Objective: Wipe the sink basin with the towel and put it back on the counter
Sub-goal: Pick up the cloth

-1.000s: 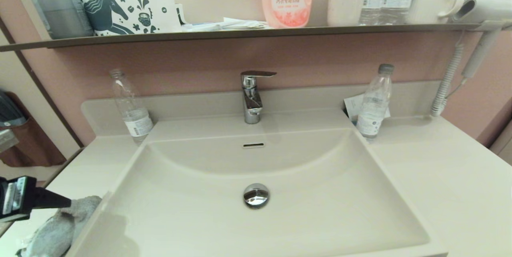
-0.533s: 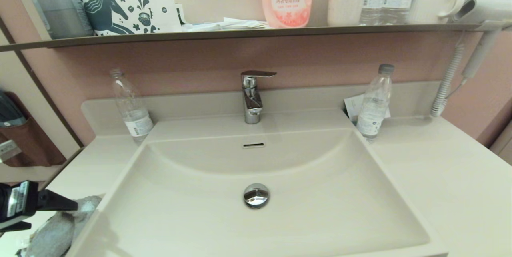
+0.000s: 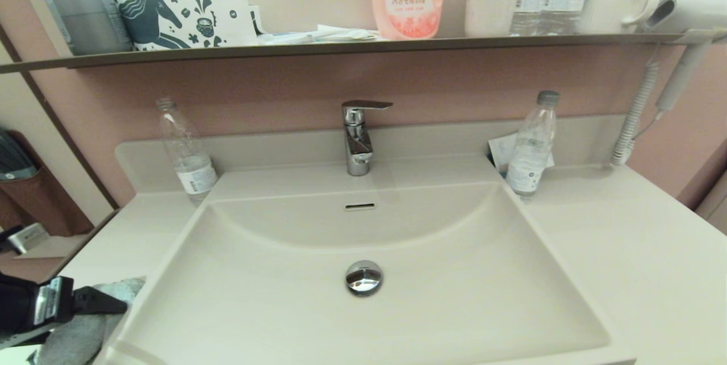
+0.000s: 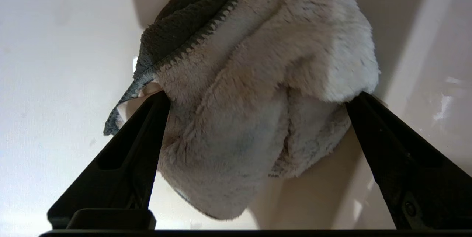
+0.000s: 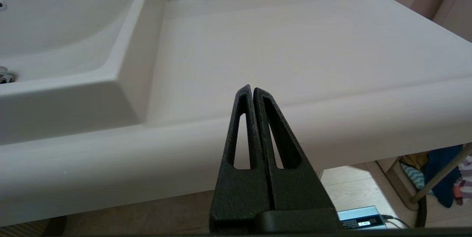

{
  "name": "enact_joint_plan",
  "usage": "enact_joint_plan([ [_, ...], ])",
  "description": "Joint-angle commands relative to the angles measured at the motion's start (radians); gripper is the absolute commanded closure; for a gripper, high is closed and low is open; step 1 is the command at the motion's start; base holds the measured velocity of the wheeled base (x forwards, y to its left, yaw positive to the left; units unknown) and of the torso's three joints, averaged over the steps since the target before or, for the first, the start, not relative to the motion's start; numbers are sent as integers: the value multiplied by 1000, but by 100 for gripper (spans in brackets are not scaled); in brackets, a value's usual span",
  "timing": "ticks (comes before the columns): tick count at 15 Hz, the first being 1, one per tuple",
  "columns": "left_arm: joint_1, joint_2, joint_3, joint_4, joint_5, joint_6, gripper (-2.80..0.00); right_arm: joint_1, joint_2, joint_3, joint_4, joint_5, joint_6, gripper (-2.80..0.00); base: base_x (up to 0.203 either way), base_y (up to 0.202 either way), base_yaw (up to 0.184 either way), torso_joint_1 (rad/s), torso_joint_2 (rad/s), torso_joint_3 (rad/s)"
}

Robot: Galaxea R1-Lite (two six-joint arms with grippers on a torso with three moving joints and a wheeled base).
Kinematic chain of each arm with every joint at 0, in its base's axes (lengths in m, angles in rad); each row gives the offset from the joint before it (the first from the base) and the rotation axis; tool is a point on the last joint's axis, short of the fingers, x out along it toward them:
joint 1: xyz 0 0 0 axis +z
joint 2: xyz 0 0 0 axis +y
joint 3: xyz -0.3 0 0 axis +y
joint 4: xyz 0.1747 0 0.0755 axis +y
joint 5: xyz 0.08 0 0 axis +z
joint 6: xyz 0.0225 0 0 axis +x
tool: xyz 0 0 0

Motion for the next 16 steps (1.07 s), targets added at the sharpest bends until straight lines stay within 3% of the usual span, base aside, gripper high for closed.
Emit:
enact_joint_plan([
  [1, 4, 48, 37, -57, -3, -2, -280, 0, 1, 0, 0, 0, 0, 0, 0, 0, 0, 0, 0, 0],
  [5, 4, 48, 56, -66, -3, 2, -280, 0, 1, 0, 0, 0, 0, 0, 0, 0, 0, 0, 0, 0],
  [6, 4, 49, 56, -66, -5, 0, 0, 0, 1, 0, 0, 0, 0, 0, 0, 0, 0, 0, 0, 0],
  [12, 6, 39, 36, -64, -4, -5, 0, 0, 1, 0, 0, 0, 0, 0, 0, 0, 0, 0, 0, 0],
  [16, 32, 9, -59, -12, -5, -25, 0, 0, 1, 0, 0, 0, 0, 0, 0, 0, 0, 0, 0, 0],
])
